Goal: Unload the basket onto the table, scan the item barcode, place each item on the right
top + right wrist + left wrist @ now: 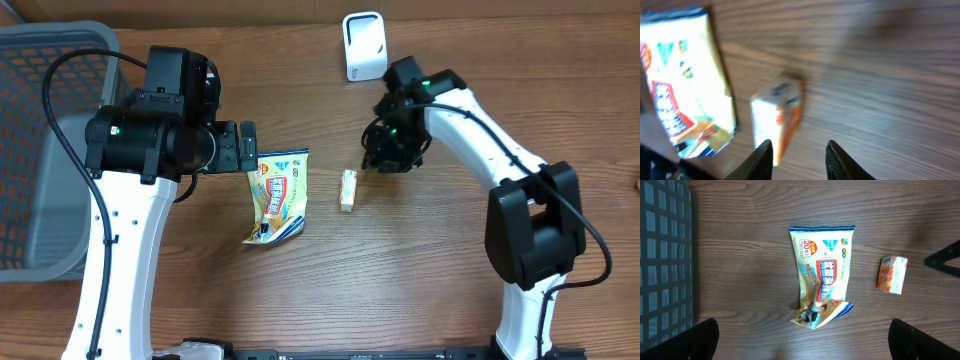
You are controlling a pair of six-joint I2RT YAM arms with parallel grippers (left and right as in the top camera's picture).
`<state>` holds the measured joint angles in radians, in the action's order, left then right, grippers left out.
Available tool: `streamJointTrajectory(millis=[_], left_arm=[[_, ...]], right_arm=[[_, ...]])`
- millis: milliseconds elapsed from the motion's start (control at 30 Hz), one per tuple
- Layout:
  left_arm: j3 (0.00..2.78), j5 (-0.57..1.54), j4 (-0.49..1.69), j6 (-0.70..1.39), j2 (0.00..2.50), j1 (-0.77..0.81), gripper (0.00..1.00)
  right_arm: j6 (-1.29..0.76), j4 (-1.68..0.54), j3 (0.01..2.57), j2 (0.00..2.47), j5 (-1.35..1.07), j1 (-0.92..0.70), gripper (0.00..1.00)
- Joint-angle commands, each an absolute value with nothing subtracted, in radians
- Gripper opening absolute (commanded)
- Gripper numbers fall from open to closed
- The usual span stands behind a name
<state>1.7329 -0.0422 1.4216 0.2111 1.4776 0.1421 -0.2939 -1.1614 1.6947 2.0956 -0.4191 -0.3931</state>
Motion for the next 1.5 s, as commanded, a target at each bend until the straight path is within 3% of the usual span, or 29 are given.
streamJointTrajectory(millis=[0, 233, 700, 1133, 1467], left_arm=[[1.751, -0.052, 1.42, 0.225, 1.484, 0.138, 1.0], [1.751, -0.053, 1.42, 0.224, 1.484, 0.138, 1.0], [1.751, -0.052, 1.42, 0.225, 1.484, 0.138, 1.0], [1.751, -0.053, 1.42, 0.224, 1.484, 0.138, 1.0], [1.751, -0.052, 1.42, 0.224, 1.484, 0.138, 1.0]], right_arm=[[-0.261, -1.154, 1.719, 2.093, -0.445, -0.443, 0.36], [-0.373, -1.111, 1.719, 2.093, -0.272, -0.561, 0.28], [-0.536, -1.128, 1.651, 2.093, 0.077, -0.578, 0.27], [-0.531, -1.263, 1.695, 2.093, 0.069, -0.466, 0.25], [-0.405, -1.224, 1.707, 2.093, -0.151, -0.464, 0.39]])
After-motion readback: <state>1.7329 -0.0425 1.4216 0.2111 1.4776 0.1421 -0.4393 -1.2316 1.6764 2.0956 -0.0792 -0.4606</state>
